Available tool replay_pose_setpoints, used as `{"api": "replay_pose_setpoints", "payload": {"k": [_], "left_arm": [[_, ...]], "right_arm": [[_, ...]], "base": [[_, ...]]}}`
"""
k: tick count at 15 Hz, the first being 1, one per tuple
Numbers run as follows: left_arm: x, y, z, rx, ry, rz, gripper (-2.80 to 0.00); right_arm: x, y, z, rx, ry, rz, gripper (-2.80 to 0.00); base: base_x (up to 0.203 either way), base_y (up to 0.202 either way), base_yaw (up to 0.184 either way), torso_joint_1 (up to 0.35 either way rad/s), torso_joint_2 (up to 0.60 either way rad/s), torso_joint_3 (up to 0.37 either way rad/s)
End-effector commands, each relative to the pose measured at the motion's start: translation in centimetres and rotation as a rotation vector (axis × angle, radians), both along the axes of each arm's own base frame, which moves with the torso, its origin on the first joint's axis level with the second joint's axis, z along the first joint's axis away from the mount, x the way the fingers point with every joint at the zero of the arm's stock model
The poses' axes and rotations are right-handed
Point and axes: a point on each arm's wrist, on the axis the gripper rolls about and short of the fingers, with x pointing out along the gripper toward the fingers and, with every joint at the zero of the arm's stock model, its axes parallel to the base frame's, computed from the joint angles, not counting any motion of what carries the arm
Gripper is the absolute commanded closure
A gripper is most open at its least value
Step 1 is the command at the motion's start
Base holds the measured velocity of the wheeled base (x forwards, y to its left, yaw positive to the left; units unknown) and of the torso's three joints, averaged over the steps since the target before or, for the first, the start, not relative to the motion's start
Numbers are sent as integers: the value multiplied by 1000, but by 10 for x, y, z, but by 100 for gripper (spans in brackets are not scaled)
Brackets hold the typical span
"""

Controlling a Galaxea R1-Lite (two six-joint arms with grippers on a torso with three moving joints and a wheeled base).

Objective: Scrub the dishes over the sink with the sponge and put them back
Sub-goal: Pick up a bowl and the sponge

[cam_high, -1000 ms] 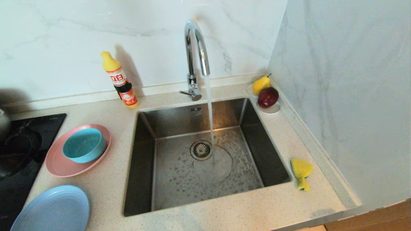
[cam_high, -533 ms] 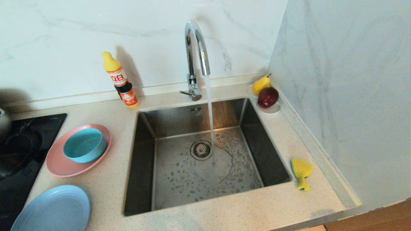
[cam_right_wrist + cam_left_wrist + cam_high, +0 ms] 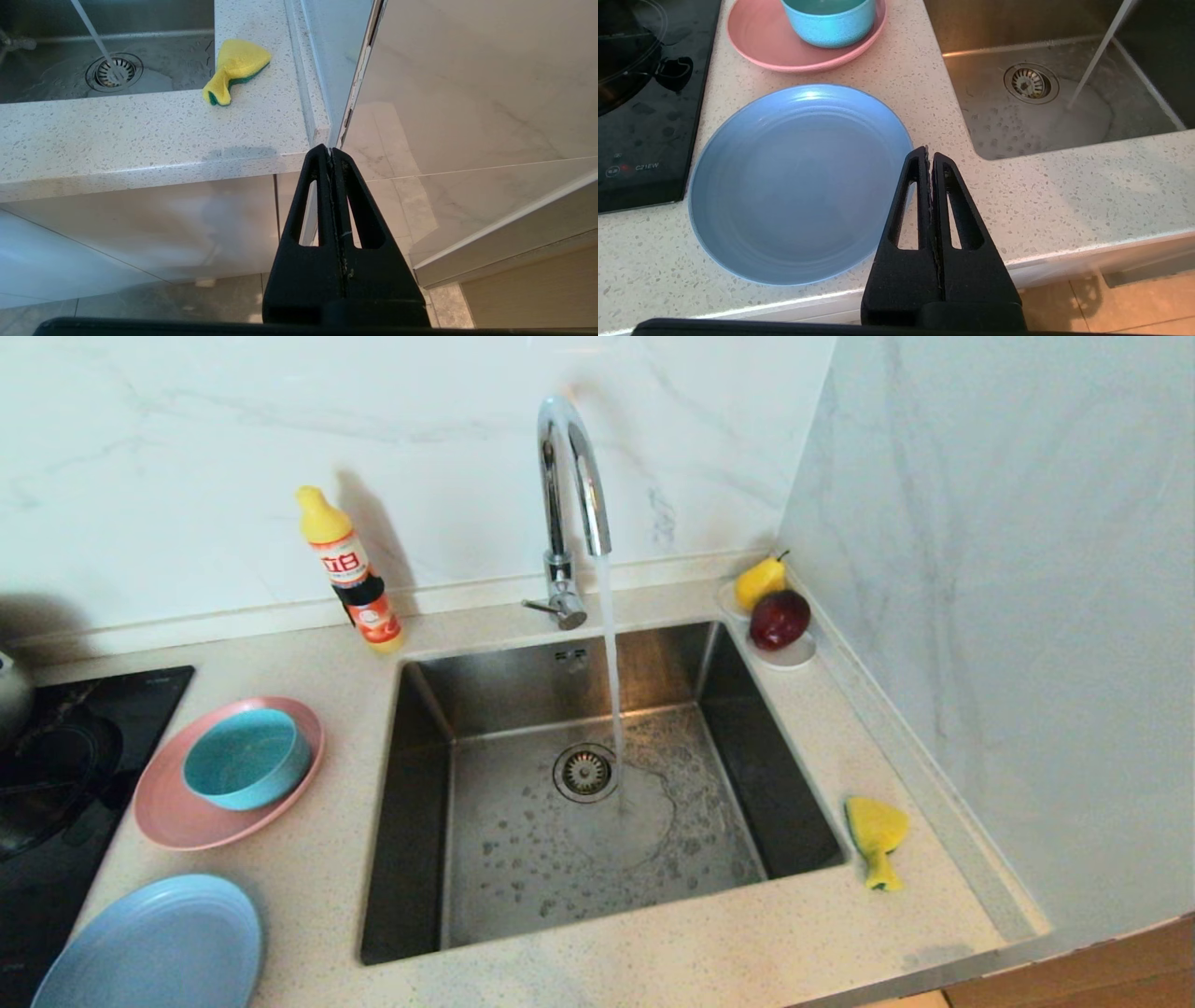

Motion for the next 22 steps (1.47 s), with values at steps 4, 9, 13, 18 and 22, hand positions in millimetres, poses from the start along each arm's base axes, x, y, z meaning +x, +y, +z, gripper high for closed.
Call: {"api": "replay_pose_setpoints", "payload": {"k": [4, 9, 13, 18, 22], "left_arm": [[0, 0, -1, 0, 8, 0, 0], [0, 0, -1, 0, 8, 0, 0], [0, 0, 0, 0, 7, 0, 0], [0, 0, -1, 0, 9, 1, 0], [0, 0, 0, 0, 7, 0, 0]], "right_arm": [[0, 0, 0, -11, -2, 0, 0], [0, 0, 0, -78, 2, 6, 0], [0, 0, 0, -71, -5, -1, 0], [-33, 1, 69, -63, -180, 37, 0], [-57, 5, 122, -79, -211, 209, 0]], "base": [[0, 0, 0, 0, 0, 0], [0, 0, 0, 0, 0, 0], [0, 0, 0, 0, 0, 0], [0, 0, 0, 0, 0, 0], [0, 0, 0, 0, 0, 0]]}}
